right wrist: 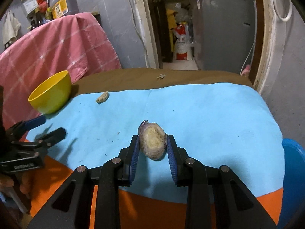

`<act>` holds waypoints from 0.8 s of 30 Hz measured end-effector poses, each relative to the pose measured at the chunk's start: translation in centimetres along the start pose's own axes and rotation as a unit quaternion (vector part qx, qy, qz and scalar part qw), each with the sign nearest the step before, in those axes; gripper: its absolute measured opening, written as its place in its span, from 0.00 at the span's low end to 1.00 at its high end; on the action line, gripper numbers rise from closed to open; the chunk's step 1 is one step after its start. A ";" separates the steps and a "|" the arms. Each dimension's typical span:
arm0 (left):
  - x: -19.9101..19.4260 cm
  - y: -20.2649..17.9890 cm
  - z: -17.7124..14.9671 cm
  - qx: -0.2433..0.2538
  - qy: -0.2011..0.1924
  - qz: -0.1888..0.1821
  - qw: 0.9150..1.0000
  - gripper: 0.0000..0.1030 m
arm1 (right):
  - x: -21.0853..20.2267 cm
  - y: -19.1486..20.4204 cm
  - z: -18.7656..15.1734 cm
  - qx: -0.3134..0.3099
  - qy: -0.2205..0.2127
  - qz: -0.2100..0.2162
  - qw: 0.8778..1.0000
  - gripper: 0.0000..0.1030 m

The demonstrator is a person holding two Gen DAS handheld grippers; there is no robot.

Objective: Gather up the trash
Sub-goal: 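Grasp the round brown lump with the right tool while the left grasps the small tan lump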

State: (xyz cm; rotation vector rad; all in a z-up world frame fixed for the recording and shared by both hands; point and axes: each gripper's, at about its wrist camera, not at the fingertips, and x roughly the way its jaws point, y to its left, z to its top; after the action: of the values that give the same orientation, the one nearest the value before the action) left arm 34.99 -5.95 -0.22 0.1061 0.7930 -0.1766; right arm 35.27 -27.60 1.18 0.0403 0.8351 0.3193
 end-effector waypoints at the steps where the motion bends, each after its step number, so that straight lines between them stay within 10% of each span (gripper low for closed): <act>1: 0.4 -0.5 0.4 0.010 -0.001 -0.003 1.000 0.95 | 0.1 -0.1 0.1 0.003 0.002 0.004 1.000 0.26; 24: 6.5 -2.9 4.9 0.031 0.036 -0.047 0.998 0.16 | 0.3 -1.4 0.3 0.042 0.006 0.036 0.998 0.27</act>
State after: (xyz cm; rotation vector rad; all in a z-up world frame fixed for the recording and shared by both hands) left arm 42.35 -10.35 -1.57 0.1339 0.8662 -0.2872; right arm 36.05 -28.78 0.99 0.1473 0.8591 0.3530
